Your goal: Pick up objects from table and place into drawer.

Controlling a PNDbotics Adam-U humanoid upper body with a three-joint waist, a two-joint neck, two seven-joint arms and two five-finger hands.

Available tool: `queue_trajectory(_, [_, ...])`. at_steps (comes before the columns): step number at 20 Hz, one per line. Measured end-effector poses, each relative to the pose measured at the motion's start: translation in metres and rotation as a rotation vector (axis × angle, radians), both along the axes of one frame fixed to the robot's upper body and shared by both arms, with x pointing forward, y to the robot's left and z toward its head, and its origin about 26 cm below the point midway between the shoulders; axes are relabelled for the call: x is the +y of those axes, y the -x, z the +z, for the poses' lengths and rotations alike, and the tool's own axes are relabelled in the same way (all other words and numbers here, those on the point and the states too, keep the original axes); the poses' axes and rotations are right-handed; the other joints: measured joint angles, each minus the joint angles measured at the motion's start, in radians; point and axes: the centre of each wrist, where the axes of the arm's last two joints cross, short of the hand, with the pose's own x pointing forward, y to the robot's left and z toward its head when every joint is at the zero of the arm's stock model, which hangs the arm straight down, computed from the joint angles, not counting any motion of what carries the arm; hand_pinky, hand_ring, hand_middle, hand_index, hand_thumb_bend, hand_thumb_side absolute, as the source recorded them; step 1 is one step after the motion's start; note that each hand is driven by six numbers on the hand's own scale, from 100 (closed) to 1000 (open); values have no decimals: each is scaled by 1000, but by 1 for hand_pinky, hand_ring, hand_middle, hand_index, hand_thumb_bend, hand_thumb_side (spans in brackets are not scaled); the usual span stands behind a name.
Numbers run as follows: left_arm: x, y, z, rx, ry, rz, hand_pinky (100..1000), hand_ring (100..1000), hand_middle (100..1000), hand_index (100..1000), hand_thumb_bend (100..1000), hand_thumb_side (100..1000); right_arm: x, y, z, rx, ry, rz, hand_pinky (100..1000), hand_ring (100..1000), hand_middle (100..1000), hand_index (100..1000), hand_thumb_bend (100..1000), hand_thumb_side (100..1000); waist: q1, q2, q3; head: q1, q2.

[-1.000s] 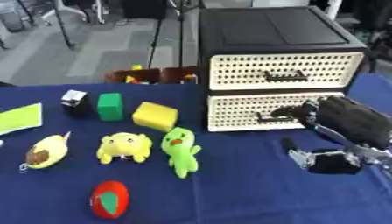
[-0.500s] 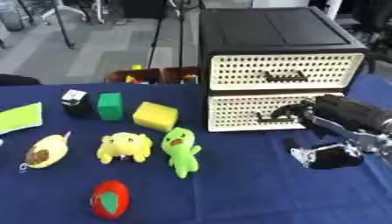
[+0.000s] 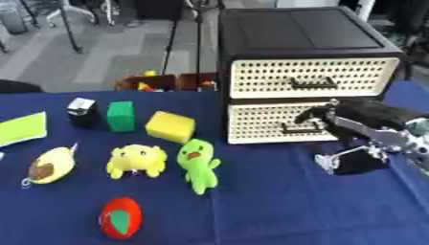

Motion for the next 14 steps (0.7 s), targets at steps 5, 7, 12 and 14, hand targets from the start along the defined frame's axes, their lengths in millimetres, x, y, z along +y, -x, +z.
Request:
queue_trajectory(5, [-1, 0, 0, 3, 0, -7, 464, 666, 660, 783, 131, 800, -10, -11, 0, 37, -16, -73, 100, 330, 135, 885, 100, 252, 0, 3, 9, -9, 0])
queue_trajectory(7, [-1, 0, 0, 6, 1, -9, 463, 664, 657, 781, 126, 797, -15, -16, 0, 40, -21, -95, 100, 329, 132, 885, 100, 246, 1, 5, 12, -14, 0])
queue_trajectory(12, [-2, 0, -1, 12, -1, -14, 462, 662, 650, 775, 125, 795, -22, -22, 5, 11, -29, -116, 100, 331, 131, 896, 100, 242, 3, 5, 20, -18, 0])
queue_trajectory(14, [-2, 0, -1, 13, -2, -16, 461, 662, 648, 772, 123, 793, -26, -25, 7, 2, -34, -128, 100, 331, 130, 896, 100, 242, 3, 5, 23, -18, 0])
